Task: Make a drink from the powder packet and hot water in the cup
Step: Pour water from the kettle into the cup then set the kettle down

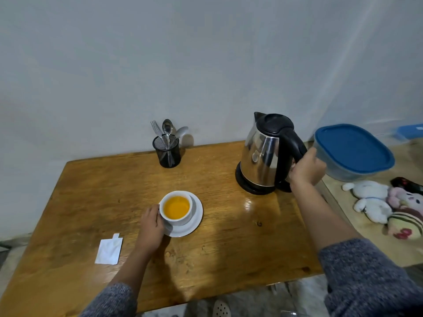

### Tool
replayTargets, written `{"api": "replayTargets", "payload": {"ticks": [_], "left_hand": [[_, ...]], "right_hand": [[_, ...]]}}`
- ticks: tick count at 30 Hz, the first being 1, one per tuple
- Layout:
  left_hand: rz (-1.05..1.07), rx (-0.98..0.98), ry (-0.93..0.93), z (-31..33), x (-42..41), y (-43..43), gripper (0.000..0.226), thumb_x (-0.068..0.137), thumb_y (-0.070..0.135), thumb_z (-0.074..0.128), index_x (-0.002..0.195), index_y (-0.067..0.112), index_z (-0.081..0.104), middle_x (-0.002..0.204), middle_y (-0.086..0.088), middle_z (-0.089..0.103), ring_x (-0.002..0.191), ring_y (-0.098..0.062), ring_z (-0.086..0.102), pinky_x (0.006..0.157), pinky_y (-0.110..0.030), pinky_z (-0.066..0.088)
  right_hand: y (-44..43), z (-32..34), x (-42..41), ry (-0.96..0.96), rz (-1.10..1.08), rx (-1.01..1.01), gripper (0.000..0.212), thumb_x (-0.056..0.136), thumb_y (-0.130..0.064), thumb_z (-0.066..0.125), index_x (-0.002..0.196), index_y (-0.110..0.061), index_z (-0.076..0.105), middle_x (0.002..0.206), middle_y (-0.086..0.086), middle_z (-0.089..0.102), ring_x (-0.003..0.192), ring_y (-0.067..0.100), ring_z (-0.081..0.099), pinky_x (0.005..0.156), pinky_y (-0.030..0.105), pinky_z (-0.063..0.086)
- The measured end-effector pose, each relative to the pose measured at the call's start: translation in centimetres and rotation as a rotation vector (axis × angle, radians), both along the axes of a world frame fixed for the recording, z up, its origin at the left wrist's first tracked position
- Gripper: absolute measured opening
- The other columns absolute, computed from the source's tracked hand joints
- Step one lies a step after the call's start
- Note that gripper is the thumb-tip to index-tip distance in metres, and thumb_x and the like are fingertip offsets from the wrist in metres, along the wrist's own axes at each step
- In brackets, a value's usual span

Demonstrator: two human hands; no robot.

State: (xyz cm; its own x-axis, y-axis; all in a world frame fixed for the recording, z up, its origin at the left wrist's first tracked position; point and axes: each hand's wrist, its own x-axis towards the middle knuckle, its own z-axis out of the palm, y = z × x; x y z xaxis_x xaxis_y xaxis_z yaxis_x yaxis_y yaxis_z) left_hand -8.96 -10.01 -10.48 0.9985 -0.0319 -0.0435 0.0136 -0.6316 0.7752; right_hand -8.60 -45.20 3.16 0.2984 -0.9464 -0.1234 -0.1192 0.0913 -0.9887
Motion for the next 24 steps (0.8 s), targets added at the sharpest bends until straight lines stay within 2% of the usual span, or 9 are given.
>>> {"api": "replayTargets", "payload": {"ticks": [7, 12, 16, 21, 24], "left_hand": [[0.012, 0.008, -0.031, -0.1, -0.2, -0.2, 0.023, 0.095, 0.011, 0.038, 0.110, 0.013, 0.054, 0.108, -0.012, 0.056, 0.103, -0.025, 0.050, 0.086, -0.035, 0.041], [0.009, 0.008, -0.049, -0.1, -0.2, -0.3, 0.023, 0.095, 0.010, 0.037, 0.111, 0.012, 0.054, 0.108, -0.011, 0.055, 0.102, -0.024, 0.049, 0.085, -0.035, 0.040], [0.013, 0.005, -0.039, 0.0, -0.3, -0.4, 0.024, 0.095, 0.010, 0.037, 0.112, 0.012, 0.054, 0.108, -0.010, 0.054, 0.103, -0.022, 0.048, 0.086, -0.033, 0.038], [0.023, 0.017, -0.040, -0.2, -0.2, -0.3, 0.024, 0.095, 0.010, 0.038, 0.111, 0.011, 0.055, 0.106, -0.012, 0.054, 0.102, -0.026, 0.049, 0.085, -0.035, 0.038], [0.016, 0.016, -0.039, -0.2, -0.2, -0.3, 0.024, 0.095, 0.009, 0.038, 0.112, 0.011, 0.054, 0.106, -0.011, 0.054, 0.102, -0.026, 0.049, 0.085, -0.035, 0.039]], "right_hand": [[-1.1, -1.0, 1.1, -0.013, 0.064, 0.004, 0.036, 0.088, -0.031, 0.041, 0.055, -0.018, 0.047, 0.057, 0.004, 0.051, 0.055, 0.022, 0.051, 0.056, 0.035, 0.041], [-2.3, -0.8, 1.8, 0.011, 0.117, -0.003, 0.029, 0.088, -0.029, 0.042, 0.063, -0.017, 0.049, 0.068, 0.010, 0.054, 0.067, 0.025, 0.054, 0.056, 0.035, 0.041], [-2.9, -1.2, 1.4, -0.019, 0.162, 0.002, 0.028, 0.090, -0.028, 0.042, 0.064, -0.018, 0.048, 0.063, 0.004, 0.052, 0.056, 0.017, 0.053, 0.042, 0.021, 0.041], [-3.2, -1.7, 0.5, -0.007, 0.193, -0.019, 0.032, 0.090, -0.025, 0.040, 0.062, -0.013, 0.048, 0.059, 0.008, 0.049, 0.046, 0.015, 0.049, 0.039, 0.021, 0.037], [-3.2, -2.0, -0.1, -0.010, 0.176, -0.019, 0.031, 0.091, -0.022, 0.039, 0.063, -0.011, 0.047, 0.058, 0.006, 0.046, 0.032, 0.001, 0.046, 0.032, 0.012, 0.034]]}}
